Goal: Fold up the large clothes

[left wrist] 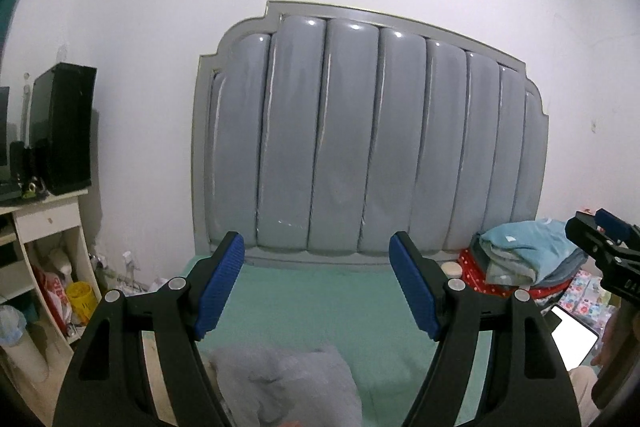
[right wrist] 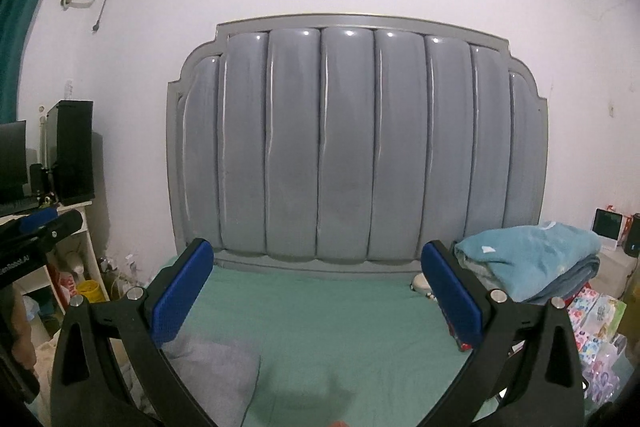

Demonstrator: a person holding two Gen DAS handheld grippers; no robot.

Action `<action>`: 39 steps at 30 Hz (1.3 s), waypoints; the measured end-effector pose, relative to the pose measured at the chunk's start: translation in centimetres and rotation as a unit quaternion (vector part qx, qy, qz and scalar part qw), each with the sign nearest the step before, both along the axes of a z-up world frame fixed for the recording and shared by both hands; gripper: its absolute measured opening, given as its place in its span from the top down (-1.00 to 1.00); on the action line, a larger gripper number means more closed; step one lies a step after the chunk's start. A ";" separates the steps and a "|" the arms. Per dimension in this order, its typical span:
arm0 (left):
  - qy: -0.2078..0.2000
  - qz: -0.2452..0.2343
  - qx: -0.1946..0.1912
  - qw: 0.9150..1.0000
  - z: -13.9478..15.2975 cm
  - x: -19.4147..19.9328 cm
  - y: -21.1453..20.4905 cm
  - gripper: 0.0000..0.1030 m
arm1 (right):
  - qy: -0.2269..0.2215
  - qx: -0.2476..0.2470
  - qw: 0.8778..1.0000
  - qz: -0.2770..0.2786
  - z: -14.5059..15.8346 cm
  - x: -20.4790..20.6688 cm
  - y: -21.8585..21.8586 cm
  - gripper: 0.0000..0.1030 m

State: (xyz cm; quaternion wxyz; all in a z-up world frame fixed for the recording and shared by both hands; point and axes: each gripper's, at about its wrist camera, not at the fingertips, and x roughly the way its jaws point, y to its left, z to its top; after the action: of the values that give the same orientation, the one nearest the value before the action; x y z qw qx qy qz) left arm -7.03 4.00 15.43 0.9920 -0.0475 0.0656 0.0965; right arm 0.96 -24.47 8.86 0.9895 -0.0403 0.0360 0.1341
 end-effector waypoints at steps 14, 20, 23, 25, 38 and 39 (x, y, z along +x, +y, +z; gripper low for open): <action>0.013 0.005 -0.006 1.000 -0.7 -0.3 1.7 -0.51 | 0.024 -0.020 0.999 0.006 -0.7 0.7 1.5 -0.99; 0.024 0.000 -0.015 1.000 -1.0 0.1 2.3 -0.51 | 0.030 -0.026 0.999 0.014 -0.9 0.8 1.9 -0.99; 0.025 -0.001 -0.012 1.000 -1.1 0.1 2.3 -0.51 | 0.033 -0.027 0.999 0.015 -1.0 0.8 2.0 -0.99; 0.027 -0.003 -0.013 1.000 -1.0 0.2 2.3 -0.51 | 0.035 -0.027 0.999 0.016 -1.1 0.9 1.9 -0.99; 0.036 -0.005 -0.012 0.999 -1.3 0.6 2.1 -0.51 | 0.043 -0.027 0.999 0.014 -1.4 1.2 1.9 -0.99; 0.036 -0.006 -0.012 0.999 -1.3 0.6 2.2 -0.51 | 0.043 -0.027 0.999 0.015 -1.4 1.2 1.9 -0.99</action>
State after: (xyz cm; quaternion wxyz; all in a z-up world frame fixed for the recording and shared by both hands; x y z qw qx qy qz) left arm -6.47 6.15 14.15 0.9889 -0.0561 0.1023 0.0917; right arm 2.19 -22.58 7.44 0.9834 -0.0620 0.0819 0.1494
